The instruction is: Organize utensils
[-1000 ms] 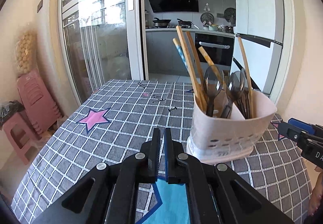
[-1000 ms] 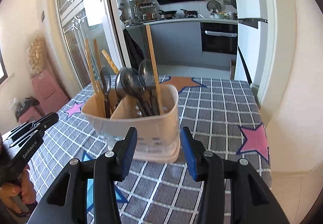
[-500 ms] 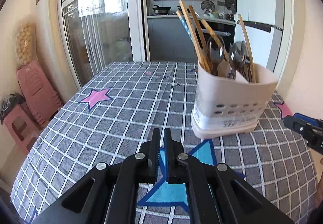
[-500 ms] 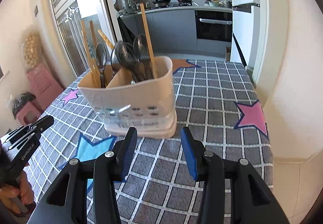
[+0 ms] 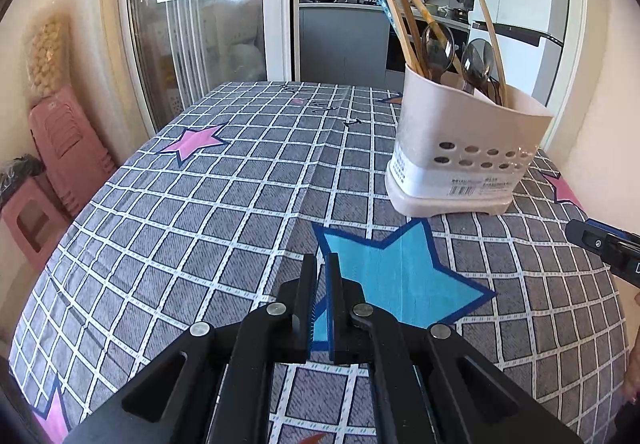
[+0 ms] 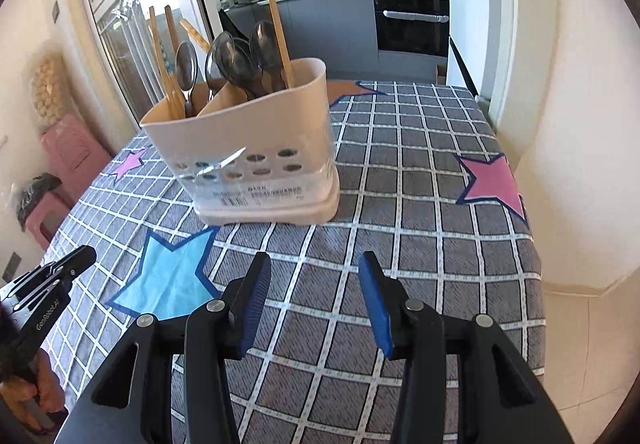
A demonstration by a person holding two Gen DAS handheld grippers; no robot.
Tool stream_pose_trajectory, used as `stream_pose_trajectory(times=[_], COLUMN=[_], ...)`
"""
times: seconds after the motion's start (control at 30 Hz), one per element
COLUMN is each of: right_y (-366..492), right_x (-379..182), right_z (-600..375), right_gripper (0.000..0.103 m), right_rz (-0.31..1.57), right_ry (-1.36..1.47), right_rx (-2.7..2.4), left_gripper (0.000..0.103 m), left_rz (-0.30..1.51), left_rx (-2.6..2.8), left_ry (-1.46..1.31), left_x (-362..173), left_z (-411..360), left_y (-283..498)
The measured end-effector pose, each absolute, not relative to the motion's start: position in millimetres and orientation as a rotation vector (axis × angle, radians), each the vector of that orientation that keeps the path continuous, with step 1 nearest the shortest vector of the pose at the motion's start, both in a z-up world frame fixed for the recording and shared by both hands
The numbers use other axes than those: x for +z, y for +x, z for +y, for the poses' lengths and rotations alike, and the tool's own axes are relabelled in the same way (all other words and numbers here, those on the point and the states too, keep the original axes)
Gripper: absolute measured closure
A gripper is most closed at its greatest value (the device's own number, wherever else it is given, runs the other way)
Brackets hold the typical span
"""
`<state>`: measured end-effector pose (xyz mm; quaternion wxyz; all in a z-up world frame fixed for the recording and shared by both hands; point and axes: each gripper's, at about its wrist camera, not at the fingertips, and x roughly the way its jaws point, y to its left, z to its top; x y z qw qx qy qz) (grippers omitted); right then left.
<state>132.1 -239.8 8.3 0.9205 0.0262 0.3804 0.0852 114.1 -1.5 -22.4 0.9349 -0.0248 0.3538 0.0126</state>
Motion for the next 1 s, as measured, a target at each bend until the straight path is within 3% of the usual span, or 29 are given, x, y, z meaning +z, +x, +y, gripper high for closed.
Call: stream_pose_trajectory(times=[0.07,0.37,0.43,0.5,1.0], right_y=[129.1,117.3,110.1,101.1,48.8], right_x=[7.6,2.0,3.7,7.2,35.0], right_z=[-239.5,-235.5,-233.0,-230.7,-223.9], right_gripper=[0.050,0.041,0.018,0.012,0.010], right_rz=[0.789,0.824,0.795,0.747,0.467], right_ry=[0.057,0.056,0.044,0.037,0.010], right_rx=[0.176,0.158,0.144,0.131,-0.008], left_gripper=[0.001,0.000,0.000,0.000,0.000], left_rz=[0.733,0.702,0.692,0.681,0.485], left_rx=[0.027,0.028,0.026,0.022,-0.006], left_ry=[-0.046,-0.036,-0.037,-0.038,-0.014], left_x=[-23.5,-25.3,-23.5,-22.4,9.0], left_z=[-1.5,-6.8,-9.0,-11.4,-31.6], left_y=[110.7,99.5,97.1,96.2,63.5])
